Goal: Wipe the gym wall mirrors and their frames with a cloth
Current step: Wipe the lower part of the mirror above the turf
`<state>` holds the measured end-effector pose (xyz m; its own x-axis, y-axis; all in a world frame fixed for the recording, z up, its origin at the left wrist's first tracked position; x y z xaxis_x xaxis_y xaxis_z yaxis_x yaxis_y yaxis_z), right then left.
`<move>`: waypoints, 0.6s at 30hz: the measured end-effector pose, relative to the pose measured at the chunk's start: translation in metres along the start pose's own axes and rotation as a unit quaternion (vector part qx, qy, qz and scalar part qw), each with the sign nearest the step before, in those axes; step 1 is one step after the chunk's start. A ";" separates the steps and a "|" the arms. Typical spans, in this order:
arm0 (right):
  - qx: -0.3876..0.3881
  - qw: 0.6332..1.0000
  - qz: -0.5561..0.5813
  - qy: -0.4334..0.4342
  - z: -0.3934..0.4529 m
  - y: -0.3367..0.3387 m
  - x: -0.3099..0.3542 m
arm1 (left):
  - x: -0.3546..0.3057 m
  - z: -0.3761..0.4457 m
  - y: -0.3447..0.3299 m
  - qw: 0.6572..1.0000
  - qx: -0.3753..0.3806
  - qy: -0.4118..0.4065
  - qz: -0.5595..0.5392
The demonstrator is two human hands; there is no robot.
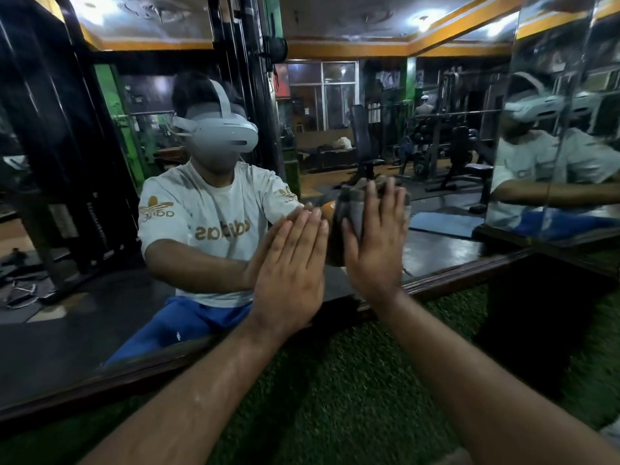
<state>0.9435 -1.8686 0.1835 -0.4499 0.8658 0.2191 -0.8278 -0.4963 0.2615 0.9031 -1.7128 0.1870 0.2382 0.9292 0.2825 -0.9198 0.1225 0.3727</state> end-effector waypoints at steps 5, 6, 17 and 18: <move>0.078 0.978 -0.058 0.185 -0.029 0.002 -0.020 | 0.025 0.033 0.019 0.999 -0.036 0.031 0.009; 0.045 0.991 -0.041 0.119 -0.015 0.008 -0.028 | 0.026 0.040 0.019 0.999 -0.030 0.021 0.019; 0.026 0.987 -0.056 0.147 0.012 0.016 -0.023 | 0.030 0.056 0.007 0.999 -0.004 -0.006 0.054; 0.000 0.997 -0.039 0.060 0.017 0.022 -0.035 | 0.029 0.056 0.007 0.999 0.003 -0.004 0.053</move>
<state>0.9470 -1.9106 0.1977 -0.4206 0.9034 0.0837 -0.8623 -0.4267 0.2727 0.9208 -1.7041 0.2479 0.1419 0.9341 0.3276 -0.9384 0.0215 0.3450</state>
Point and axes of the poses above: each hand's wrist, its own z-axis towards the middle knuckle, its own y-axis out of the back of the hand, x = y × z, the point moved 4 cm from there along z, towards the middle knuckle, and after that the axes turned 10 degrees about y, right-handed, at the moved point
